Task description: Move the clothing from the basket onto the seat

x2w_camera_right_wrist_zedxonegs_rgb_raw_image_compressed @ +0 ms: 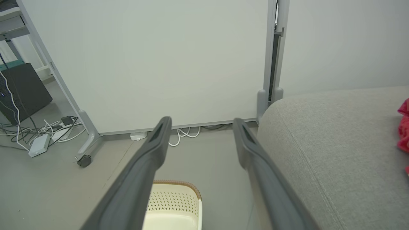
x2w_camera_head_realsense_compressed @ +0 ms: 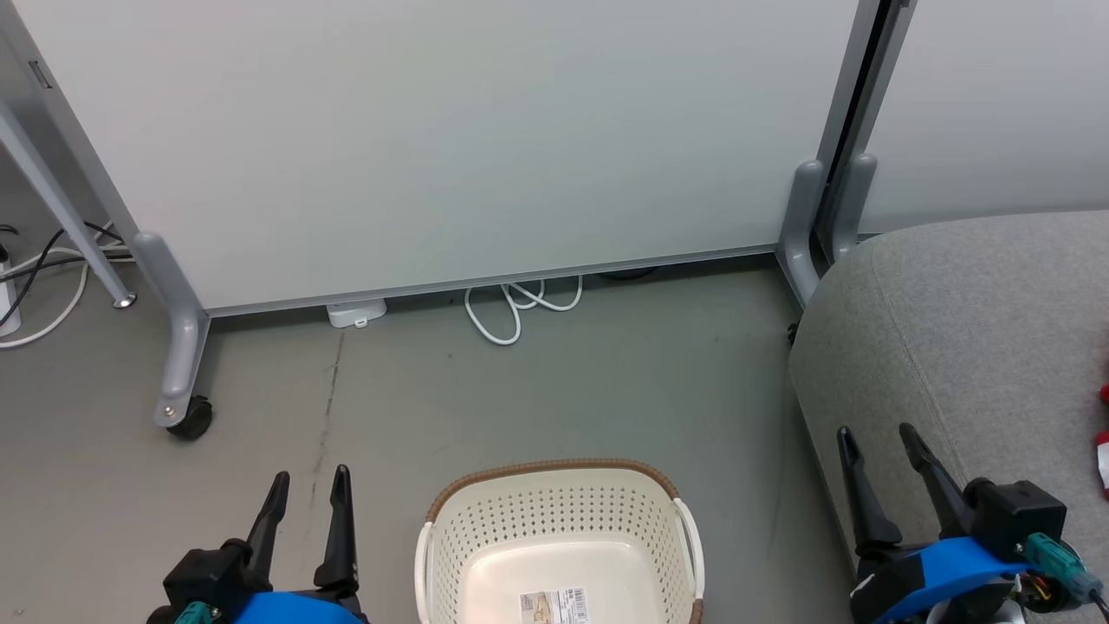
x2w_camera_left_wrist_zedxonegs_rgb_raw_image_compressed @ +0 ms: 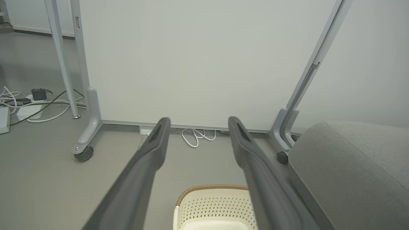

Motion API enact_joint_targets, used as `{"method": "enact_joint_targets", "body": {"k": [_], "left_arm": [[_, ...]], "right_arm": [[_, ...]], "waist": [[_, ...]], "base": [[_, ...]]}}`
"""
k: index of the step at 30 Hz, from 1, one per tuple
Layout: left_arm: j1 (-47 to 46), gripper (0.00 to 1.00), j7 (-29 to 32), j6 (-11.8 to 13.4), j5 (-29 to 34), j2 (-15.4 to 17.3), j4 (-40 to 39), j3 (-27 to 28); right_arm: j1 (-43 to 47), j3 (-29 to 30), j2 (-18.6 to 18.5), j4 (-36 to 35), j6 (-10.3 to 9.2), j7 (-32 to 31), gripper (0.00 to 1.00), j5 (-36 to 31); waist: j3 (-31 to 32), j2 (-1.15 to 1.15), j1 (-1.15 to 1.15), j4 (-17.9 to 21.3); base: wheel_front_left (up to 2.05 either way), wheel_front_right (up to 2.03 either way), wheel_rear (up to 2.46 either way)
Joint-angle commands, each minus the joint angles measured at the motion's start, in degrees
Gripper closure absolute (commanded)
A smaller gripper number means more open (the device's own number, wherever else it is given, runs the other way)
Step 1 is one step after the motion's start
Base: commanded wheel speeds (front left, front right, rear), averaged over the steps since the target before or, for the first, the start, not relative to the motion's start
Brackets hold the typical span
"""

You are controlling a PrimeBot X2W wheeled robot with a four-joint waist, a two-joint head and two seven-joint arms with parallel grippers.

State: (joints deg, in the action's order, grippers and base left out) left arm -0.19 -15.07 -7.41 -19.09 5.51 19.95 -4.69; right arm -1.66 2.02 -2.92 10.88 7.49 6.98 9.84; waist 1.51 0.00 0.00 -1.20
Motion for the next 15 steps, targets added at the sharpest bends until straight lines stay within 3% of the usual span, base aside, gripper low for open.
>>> {"method": "enact_joint_targets", "body": {"k": [1,4,5,15], "left_arm": [[-0.13,0.0,-0.15,-0.09,-0.03,0.27,0.1,-0.34],[-0.36,0.0,-0.15,-0.09,-0.24,0.26,0.32,-0.89],[-0.01,1.0,0.0,0.0,-0.14,0.0,0.33,-0.81],[1.92,1.0,1.17,0.0,-2.72,-0.9,3.53,-0.65]], "right_arm": [[-0.6,-0.06,0.04,0.16,0.01,0.31,0.0,0.24],[-0.61,-0.09,0.04,0.2,0.01,0.44,0.0,0.48],[-0.02,-0.04,0.0,0.12,0.0,0.21,1.0,0.19],[1.9,0.27,0.24,4.35,0.0,-0.47,1.0,3.04]], "waist": [[-0.01,0.0,0.0,-0.01],[-0.02,0.0,0.0,-0.11],[-0.03,0.0,0.0,-0.1],[-0.07,0.0,0.0,-0.06]], "base": [[0.0,0.0,0.0],[0.0,0.0,0.0],[0.0,0.0,0.0],[0.0,0.0,0.0]]}}
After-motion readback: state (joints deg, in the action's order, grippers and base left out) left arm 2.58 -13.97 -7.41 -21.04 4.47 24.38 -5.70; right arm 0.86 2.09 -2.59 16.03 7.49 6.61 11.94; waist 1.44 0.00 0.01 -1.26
